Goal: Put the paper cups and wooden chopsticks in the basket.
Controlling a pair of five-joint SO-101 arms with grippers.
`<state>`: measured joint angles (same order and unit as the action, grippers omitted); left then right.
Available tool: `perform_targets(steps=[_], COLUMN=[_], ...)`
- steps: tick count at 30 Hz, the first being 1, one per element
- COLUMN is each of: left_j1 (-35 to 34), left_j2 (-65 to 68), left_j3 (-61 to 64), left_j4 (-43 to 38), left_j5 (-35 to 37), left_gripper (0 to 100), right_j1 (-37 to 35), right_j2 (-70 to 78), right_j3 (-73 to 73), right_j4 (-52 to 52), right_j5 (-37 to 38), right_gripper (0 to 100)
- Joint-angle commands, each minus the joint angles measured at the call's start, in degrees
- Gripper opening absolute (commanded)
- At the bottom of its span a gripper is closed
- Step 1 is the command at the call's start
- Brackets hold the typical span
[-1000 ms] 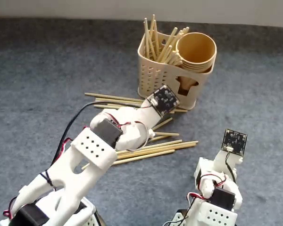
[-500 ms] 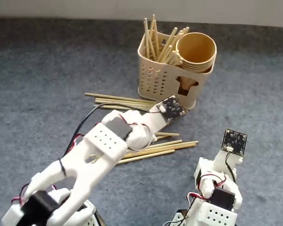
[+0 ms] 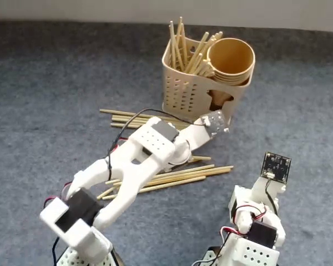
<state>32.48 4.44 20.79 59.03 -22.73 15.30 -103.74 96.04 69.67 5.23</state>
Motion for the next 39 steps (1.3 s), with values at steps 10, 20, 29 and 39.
perform_targets(steps=[10, 20, 29, 39], left_j1=[0.84, 5.49, 6.29, -0.48], left_j2=[15.08, 15.69, 14.64, 5.93], left_j3=[-13.14, -15.08, -15.60, -14.99], left_j4=[3.87, 11.96, 13.63, 13.19], left_j5=[-2.02, -2.02, -1.76, 1.93], left_gripper=[8, 0, 0, 15], right_j1=[0.57, 0.57, 0.57, 0.57], right_j2=[-0.31, -0.31, -0.31, -0.31], right_j3=[8.75, 8.75, 8.75, 8.75], right_j4=[0.31, 0.31, 0.31, 0.31], right_j5=[0.00, 0.00, 0.00, 0.00], right_gripper=[0.5, 0.5, 0.5, 0.5])
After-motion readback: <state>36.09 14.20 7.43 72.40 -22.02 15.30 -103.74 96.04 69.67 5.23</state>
